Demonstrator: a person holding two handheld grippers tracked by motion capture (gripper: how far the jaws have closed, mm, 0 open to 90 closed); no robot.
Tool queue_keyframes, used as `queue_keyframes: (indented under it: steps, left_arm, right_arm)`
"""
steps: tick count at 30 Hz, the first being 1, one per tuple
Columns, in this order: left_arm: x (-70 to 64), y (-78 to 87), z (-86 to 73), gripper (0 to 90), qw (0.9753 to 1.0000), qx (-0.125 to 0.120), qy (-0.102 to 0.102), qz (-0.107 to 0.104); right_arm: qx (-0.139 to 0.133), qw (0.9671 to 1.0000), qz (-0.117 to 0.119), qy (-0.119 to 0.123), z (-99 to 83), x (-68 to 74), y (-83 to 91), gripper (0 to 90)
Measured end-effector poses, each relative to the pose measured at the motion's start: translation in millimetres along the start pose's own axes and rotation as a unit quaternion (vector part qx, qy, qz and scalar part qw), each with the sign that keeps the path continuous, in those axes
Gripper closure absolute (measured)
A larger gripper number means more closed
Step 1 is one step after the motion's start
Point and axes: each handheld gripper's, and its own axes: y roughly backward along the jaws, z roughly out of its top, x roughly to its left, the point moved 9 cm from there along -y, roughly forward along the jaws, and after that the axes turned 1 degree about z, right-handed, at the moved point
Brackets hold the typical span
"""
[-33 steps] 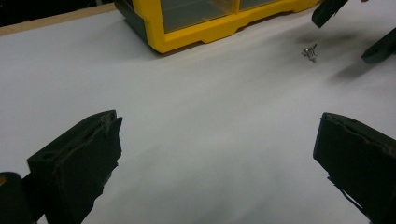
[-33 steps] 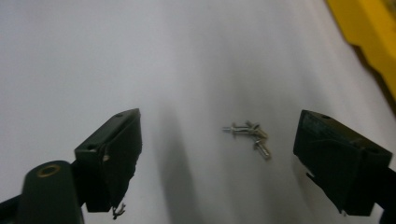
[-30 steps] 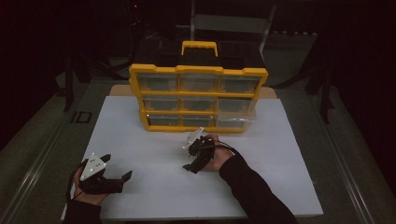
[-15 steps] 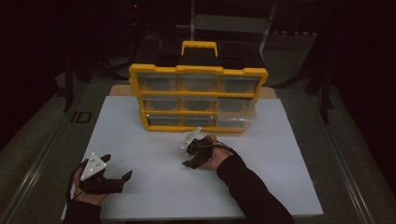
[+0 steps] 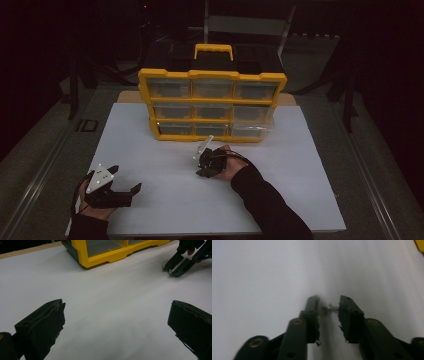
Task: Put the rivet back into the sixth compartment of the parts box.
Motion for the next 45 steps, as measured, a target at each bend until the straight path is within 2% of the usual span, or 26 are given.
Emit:
queue_keyframes:
  steps: [1, 4, 8, 9, 10, 13, 27, 32, 33, 35, 45]
  left_arm:
    - [0.0, 0.0, -0.1, 1.5, 1.0, 0.0, 0.0, 0.0]
    - [0.0, 0.0, -0.3, 1.5, 1.0, 0.001, 0.0, 0.0]
    - [-0.1, -0.1, -0.4, 1.5, 1.0, 0.001, 0.001, 0.0]
    - [-0.1, -0.2, -0.4, 1.5, 1.0, 0.001, 0.001, 0.0]
    - [-0.1, -0.2, -0.4, 1.5, 1.0, 0.001, 0.0, 0.0]
    - [-0.2, -0.3, -0.5, 1.5, 1.0, 0.002, -0.001, 0.0]
    - [-0.2, -0.5, -0.8, 1.5, 1.0, 0.003, -0.001, 0.0]
    - [-0.4, -0.3, -0.8, 1.5, 1.0, 0.003, -0.001, 0.0]
    - [-0.4, -0.3, -0.8, 1.5, 1.0, 0.003, -0.001, 0.0]
    - [-0.3, -0.2, -0.8, 1.5, 1.0, 0.003, 0.0, 0.0]
    - [-0.4, -0.4, -1.0, 1.5, 1.0, 0.003, -0.001, 0.0]
  right_arm:
    - [0.011, 0.9998, 0.002, -0.017, -1.9, 2.1, 1.4, 76.2]
    - [0.014, 0.9997, 0.002, -0.021, -2.3, 1.6, 1.8, 79.3]
    - [0.019, 0.9997, -0.001, -0.017, -2.2, 2.0, 2.3, 79.7]
    - [0.01, 0.9999, -0.002, 0.002, -0.4, -0.4, 1.3, 79.7]
    - [0.01, 0.9999, -0.004, 0.005, -0.6, -0.6, 1.8, 79.7]
    - [0.012, 0.9999, -0.005, 0.002, -1.3, 0.4, 3.5, 79.7]
    - [-0.017, 0.9998, -0.008, -0.002, 2.2, 0.0, 38.6, 79.7]
    - [-0.022, 0.9997, -0.008, 0.003, 5.4, 3.4, 53.4, 79.6]
    - [-0.027, 0.9995, -0.009, 0.01, 7.0, 3.0, 56.3, 79.6]
    - [-0.036, 0.9993, -0.009, 0.007, 8.8, 3.9, 62.6, 79.6]
    - [-0.046, 0.9987, -0.019, 0.005, 12.8, 3.7, 93.5, 79.6]
